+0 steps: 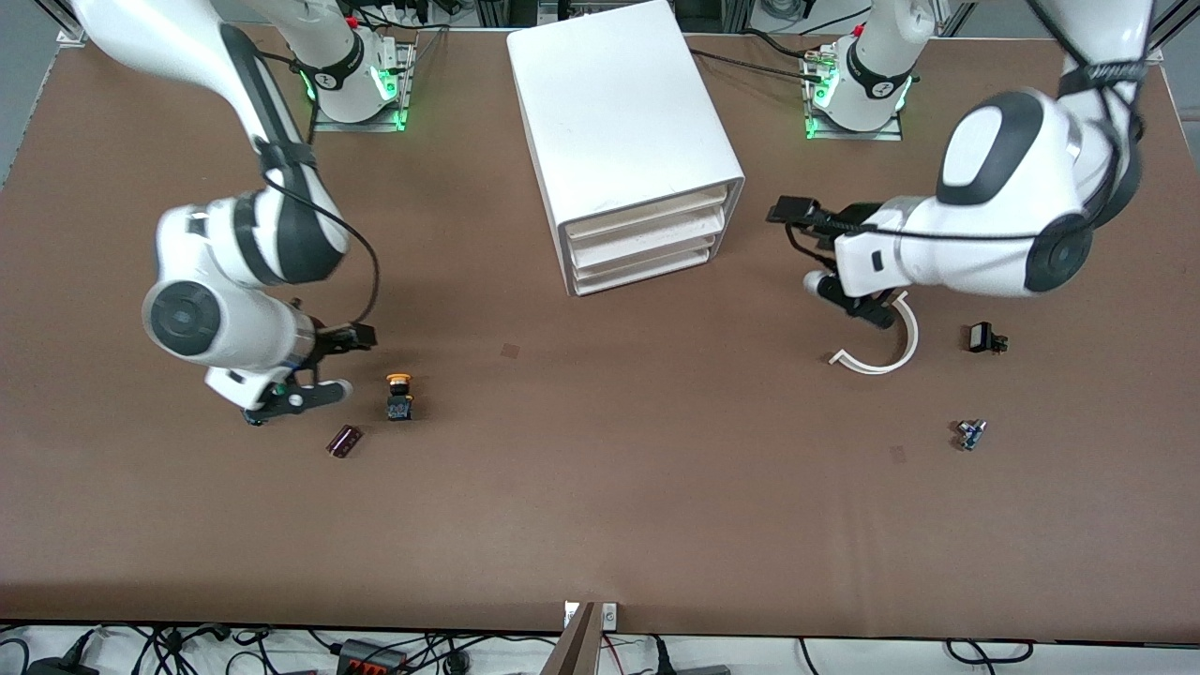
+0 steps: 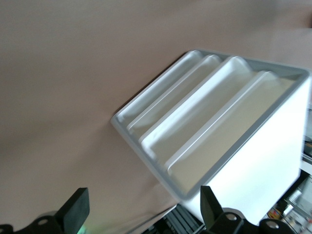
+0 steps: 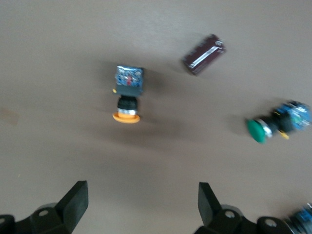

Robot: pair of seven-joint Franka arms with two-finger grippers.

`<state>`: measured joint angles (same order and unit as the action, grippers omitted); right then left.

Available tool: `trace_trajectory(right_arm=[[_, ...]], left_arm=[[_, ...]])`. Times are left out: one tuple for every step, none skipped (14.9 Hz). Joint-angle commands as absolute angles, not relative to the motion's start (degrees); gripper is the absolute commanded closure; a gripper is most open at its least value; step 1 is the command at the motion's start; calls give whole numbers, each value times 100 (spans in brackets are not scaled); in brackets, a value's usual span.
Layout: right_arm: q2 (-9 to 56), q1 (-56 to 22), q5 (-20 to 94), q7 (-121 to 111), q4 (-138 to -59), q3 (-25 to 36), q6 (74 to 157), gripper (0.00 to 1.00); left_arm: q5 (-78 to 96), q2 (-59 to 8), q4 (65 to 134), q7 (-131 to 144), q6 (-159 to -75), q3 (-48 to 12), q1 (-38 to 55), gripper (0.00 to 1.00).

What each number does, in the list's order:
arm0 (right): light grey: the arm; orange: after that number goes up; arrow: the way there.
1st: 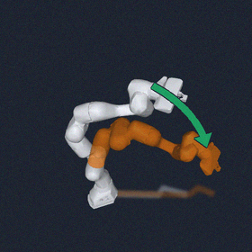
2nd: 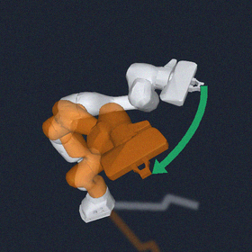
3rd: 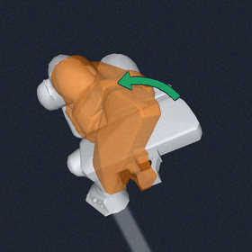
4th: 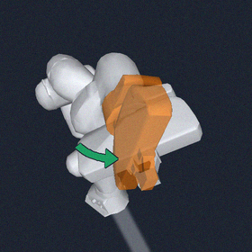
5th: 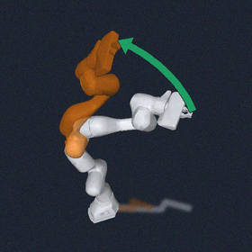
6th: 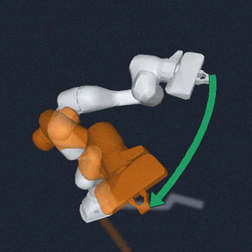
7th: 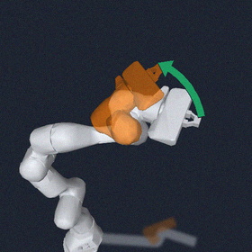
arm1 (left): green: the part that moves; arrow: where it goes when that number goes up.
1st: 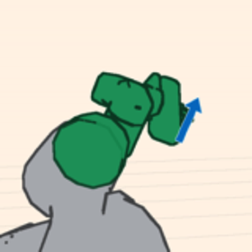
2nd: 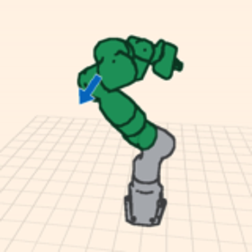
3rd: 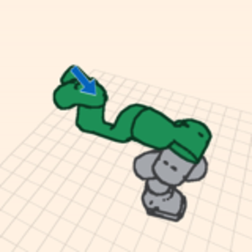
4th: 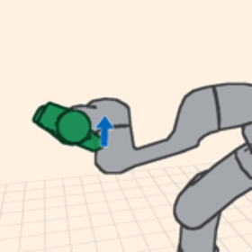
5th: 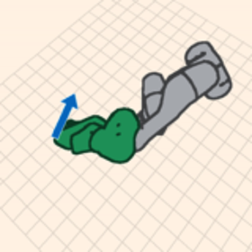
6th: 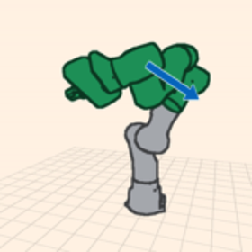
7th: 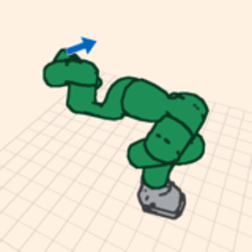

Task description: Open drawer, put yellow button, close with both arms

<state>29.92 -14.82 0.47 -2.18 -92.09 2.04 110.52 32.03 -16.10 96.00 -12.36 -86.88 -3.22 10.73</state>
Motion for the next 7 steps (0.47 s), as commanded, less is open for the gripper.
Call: trace_trajectory(right_arm=[[3365, -1538, 141, -185, -9150, 211, 11468, 0], [3471, -1538, 167, -185, -9141, 211, 11600, 0], [3559, -1555, 280, -185, -9132, 211, 11767, 0], [3681, -1547, 455, -185, -9132, 211, 11934, 0], [3822, -1547, 579, -193, -9123, 220, 12066, 0], [3919, -1547, 580, -193, -9123, 220, 12163, 0], [3981, -1556, 571, -202, -9123, 220, 12286, 0]], left_arm=[[3839, -2038, 9518, -2238, -9033, -316, 1020, 0], [4024, -2126, 9649, -2676, -9261, -316, 1028, 0], [4478, -2162, 9885, -3281, -9525, -325, 1037, 0], [4996, -2162, 10236, -3696, -9719, -316, 1037, 0], [5453, -2145, 10552, -3996, -9860, -334, 1037, 0], [5823, -2118, 10808, -4269, -9974, -421, 1072, 0], [6123, -2118, 11054, -4524, -10019, -518, 1037, 0]])
